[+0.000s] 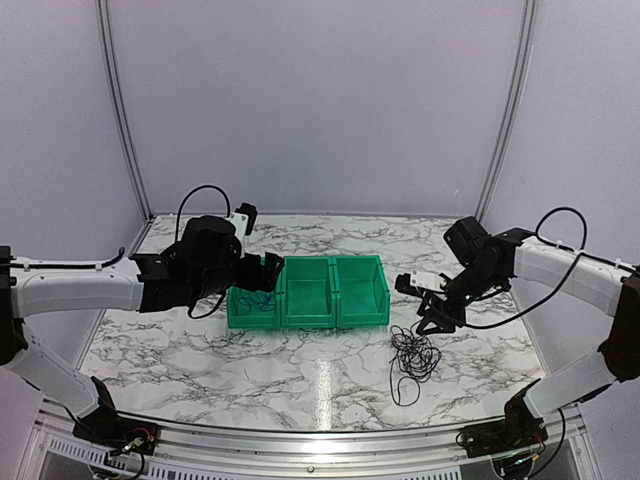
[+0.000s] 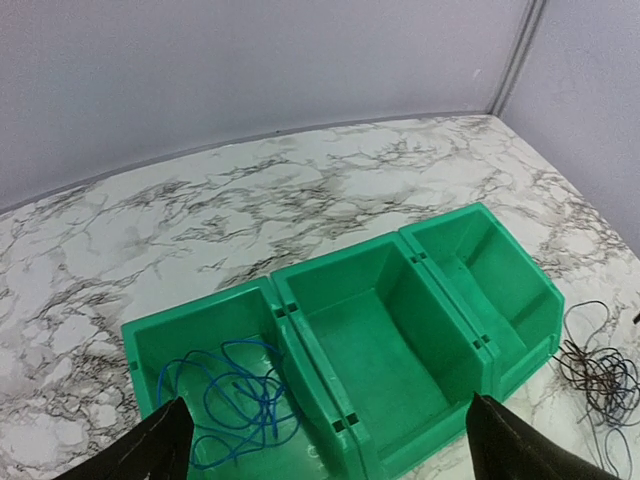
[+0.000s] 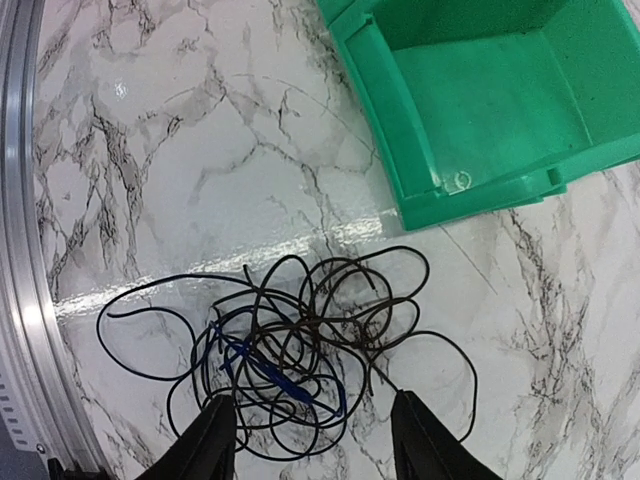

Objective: Untangle the cables

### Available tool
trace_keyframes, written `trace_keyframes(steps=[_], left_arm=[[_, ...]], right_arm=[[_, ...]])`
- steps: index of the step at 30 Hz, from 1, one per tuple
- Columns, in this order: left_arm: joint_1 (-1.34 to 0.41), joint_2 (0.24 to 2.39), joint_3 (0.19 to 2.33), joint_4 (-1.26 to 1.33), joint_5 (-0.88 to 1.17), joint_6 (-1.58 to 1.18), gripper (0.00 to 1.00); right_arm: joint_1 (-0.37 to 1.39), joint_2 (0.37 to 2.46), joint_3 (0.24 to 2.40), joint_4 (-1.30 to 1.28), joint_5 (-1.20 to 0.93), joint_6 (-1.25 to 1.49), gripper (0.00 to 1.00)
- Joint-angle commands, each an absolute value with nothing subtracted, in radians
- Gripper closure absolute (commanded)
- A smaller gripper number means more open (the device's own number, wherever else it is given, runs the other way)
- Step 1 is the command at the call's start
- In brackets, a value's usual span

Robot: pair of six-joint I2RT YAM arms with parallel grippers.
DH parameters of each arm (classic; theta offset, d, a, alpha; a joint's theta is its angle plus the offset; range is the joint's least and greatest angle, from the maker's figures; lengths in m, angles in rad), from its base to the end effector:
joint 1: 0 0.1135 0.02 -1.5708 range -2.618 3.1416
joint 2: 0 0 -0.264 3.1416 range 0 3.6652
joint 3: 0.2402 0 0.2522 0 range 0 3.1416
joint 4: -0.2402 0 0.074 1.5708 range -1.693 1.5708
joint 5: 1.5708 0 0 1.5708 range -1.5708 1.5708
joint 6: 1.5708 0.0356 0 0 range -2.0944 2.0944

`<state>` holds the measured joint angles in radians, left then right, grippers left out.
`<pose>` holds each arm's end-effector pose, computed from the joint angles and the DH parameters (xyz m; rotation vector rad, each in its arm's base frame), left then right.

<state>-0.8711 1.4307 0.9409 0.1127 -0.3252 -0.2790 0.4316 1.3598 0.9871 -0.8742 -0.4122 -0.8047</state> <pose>0.2197 -0.2434 0.2729 0.3595 1.9203 -0.4503 0.2199 0.1170 0.2373 -1.6467 2.1559 0.4748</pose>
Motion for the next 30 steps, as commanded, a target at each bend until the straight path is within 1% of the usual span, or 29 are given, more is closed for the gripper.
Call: trace_keyframes(steps=[1, 3, 6, 9, 11, 13, 16, 18, 22, 24, 26, 27, 30], left_arm=[[-0.869, 1.416, 0.957, 0.123, -0.57, -0.414, 0.01], [-0.868, 1.435, 0.988, 0.076, -0.603, -0.36, 0.01], [-0.858, 1.474, 1.038, -0.028, -0.697, -0.39, 0.01], [-0.851, 1.528, 1.088, -0.11, -0.7, -0.364, 0.01], [-0.857, 1.535, 1.081, -0.083, -0.651, -0.317, 0.01], [-0.86, 1.513, 1.025, 0.044, -0.613, -0.324, 0.01], [-0.859, 1.48, 0.939, 0.187, -0.533, -0.328, 0.01], [-0.86, 1.493, 0.952, 0.19, -0.493, -0.318, 0.02], [-0.861, 1.517, 0.97, 0.18, -0.452, -0.316, 0.06], [-0.861, 1.52, 0.969, 0.185, -0.432, -0.32, 0.07], [-0.861, 1.523, 0.972, 0.186, -0.418, -0.327, 0.09], [-0.861, 1.524, 0.972, 0.187, -0.411, -0.332, 0.09], [-0.863, 1.523, 0.974, 0.2, -0.383, -0.338, 0.12]], right_arm=[[0.461, 1.381, 0.999, -0.892, -0.333, -0.812, 0.48], [0.427, 1.398, 1.008, -0.87, -0.31, -0.792, 0.5], [0.34, 1.473, 1.062, -0.851, -0.269, -0.736, 0.54], [0.247, 1.56, 1.123, -0.872, -0.285, -0.7, 0.54], [0.211, 1.617, 1.141, -0.876, -0.29, -0.678, 0.52], [0.189, 1.663, 1.157, -0.887, -0.307, -0.652, 0.48], [0.153, 1.731, 1.194, -0.933, -0.387, -0.621, 0.45], [0.142, 1.769, 1.219, -0.97, -0.438, -0.61, 0.43], [0.142, 1.816, 1.223, -0.976, -0.426, -0.572, 0.43], [0.142, 1.841, 1.225, -0.981, -0.43, -0.559, 0.47], [0.141, 1.858, 1.233, -0.998, -0.462, -0.558, 0.55], [0.142, 1.866, 1.24, -1.008, -0.481, -0.56, 0.62], [0.141, 1.863, 1.255, -1.028, -0.524, -0.565, 0.87]])
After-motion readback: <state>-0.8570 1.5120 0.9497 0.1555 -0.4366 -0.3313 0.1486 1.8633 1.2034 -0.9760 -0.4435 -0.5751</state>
